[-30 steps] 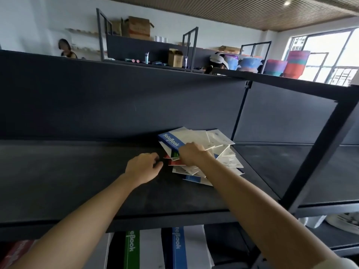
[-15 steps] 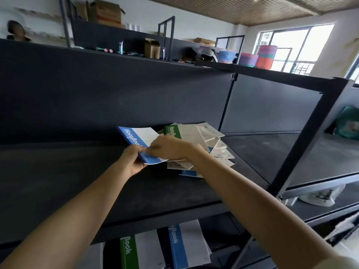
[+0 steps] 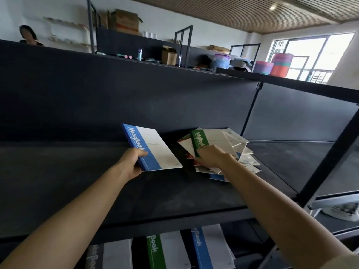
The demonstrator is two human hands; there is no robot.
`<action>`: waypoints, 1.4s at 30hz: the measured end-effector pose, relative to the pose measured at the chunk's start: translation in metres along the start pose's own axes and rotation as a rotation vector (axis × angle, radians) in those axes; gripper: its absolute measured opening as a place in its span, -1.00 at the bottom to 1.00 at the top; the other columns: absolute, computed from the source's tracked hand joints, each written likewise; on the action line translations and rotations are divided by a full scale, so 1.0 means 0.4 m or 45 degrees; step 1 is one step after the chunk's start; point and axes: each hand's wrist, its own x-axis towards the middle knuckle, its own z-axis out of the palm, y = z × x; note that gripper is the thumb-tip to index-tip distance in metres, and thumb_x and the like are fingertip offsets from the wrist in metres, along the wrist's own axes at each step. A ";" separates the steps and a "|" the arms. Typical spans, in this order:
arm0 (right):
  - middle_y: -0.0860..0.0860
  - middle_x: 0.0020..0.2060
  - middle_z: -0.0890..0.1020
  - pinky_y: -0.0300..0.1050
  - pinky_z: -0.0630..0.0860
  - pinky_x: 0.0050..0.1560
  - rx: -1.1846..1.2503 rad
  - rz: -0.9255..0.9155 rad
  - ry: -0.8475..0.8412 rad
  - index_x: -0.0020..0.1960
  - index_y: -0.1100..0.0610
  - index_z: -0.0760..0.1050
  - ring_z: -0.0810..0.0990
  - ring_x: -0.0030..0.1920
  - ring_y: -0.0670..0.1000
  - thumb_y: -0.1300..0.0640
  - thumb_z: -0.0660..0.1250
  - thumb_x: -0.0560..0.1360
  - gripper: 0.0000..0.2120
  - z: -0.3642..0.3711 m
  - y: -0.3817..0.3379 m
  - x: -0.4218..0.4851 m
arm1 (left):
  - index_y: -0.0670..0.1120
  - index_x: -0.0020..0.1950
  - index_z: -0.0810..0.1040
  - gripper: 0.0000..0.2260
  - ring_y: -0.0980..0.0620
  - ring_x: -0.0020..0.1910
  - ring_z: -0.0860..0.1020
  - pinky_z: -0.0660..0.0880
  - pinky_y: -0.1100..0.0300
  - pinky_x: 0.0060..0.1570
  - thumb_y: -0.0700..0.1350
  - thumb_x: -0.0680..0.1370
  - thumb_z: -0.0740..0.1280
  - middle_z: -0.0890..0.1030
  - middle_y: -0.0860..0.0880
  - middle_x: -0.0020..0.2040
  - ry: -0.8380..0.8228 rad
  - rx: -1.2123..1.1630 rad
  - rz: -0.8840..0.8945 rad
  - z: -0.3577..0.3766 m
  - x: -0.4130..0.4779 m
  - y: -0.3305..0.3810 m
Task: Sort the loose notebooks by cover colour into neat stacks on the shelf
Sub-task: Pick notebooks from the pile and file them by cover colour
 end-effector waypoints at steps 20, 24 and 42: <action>0.16 -0.03 0.61 -0.03 0.40 -0.18 0.041 -0.348 0.385 0.13 0.22 0.44 0.58 -0.10 0.19 0.16 0.07 0.62 -0.77 -0.083 -0.226 -0.164 | -0.15 -0.31 0.31 -0.75 0.06 -0.51 0.45 0.43 0.28 -0.50 -0.33 0.56 0.07 0.35 -0.09 -0.36 -0.244 -0.093 -0.127 0.073 -0.030 -0.064; 0.14 0.16 0.55 0.02 0.49 0.03 0.414 -0.021 0.408 0.28 0.14 0.40 0.54 0.08 0.18 0.03 0.09 0.62 -0.69 -0.046 -0.136 -0.102 | -0.22 0.18 0.46 -0.80 -0.15 0.06 0.54 0.46 0.03 -0.04 -0.34 0.57 0.18 0.53 -0.14 0.01 -0.091 -0.060 -0.128 0.078 -0.035 -0.063; 0.21 -0.13 0.62 -0.12 0.39 -0.23 0.886 0.353 0.986 0.06 0.25 0.52 0.57 -0.13 0.19 0.18 0.14 0.58 -0.77 -0.192 -0.024 0.019 | -0.19 0.31 0.43 -0.68 -0.14 0.02 0.52 0.45 0.00 -0.04 -0.11 0.59 0.27 0.55 -0.18 0.16 0.190 0.063 -0.037 -0.009 -0.036 -0.023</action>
